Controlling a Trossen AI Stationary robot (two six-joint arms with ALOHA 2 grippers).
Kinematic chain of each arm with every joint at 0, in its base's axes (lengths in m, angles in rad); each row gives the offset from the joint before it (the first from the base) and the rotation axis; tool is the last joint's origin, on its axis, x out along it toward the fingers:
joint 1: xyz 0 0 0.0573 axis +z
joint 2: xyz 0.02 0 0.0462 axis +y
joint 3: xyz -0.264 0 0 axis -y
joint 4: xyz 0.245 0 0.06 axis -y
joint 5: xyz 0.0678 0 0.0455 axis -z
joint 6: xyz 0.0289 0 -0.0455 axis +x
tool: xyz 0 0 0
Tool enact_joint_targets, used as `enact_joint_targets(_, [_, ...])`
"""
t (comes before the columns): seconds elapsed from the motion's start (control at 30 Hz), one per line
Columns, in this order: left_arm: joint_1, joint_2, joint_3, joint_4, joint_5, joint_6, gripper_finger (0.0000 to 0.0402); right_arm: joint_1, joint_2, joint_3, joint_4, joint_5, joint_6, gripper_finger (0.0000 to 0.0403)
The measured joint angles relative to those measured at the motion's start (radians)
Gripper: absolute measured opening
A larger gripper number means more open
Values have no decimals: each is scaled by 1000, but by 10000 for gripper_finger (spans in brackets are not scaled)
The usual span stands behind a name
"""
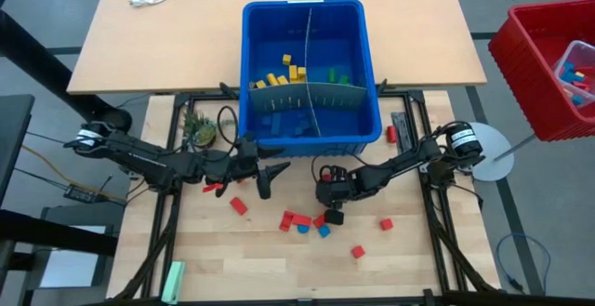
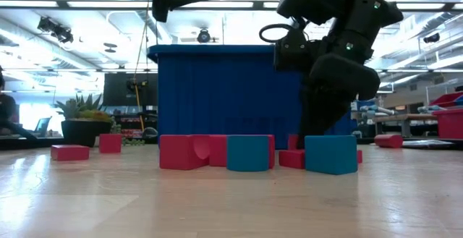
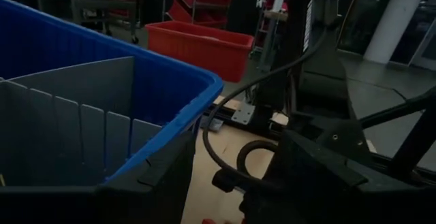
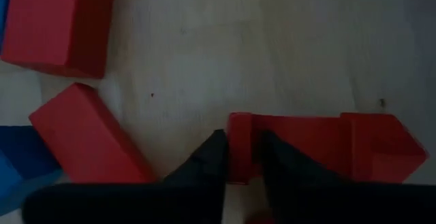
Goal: Sort blocks
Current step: Put the blue block with the other blue blocks into the blue bin
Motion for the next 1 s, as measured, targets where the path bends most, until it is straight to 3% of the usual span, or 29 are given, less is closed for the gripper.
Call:
enact_joint_targets(0.13, [0,0,0,17,0,-7,232,-1,-8,-1,2,-10,-8,136])
enact_joint_targets(0.33, [-2,0,0,7,3,-3,232,53,-104,43,-65,-155,-139,192])
enact_joint_targets(0.47, [-2,0,0,6,3,-3,232,146,-151,48,16,-155,-172,197])
enact_joint_targets(0.67, [-2,0,0,5,3,-3,232,242,-110,48,57,-99,-283,190])
enact_joint_targets(1.0, [-2,0,0,-3,38,-3,232,224,-20,47,94,-89,-236,180])
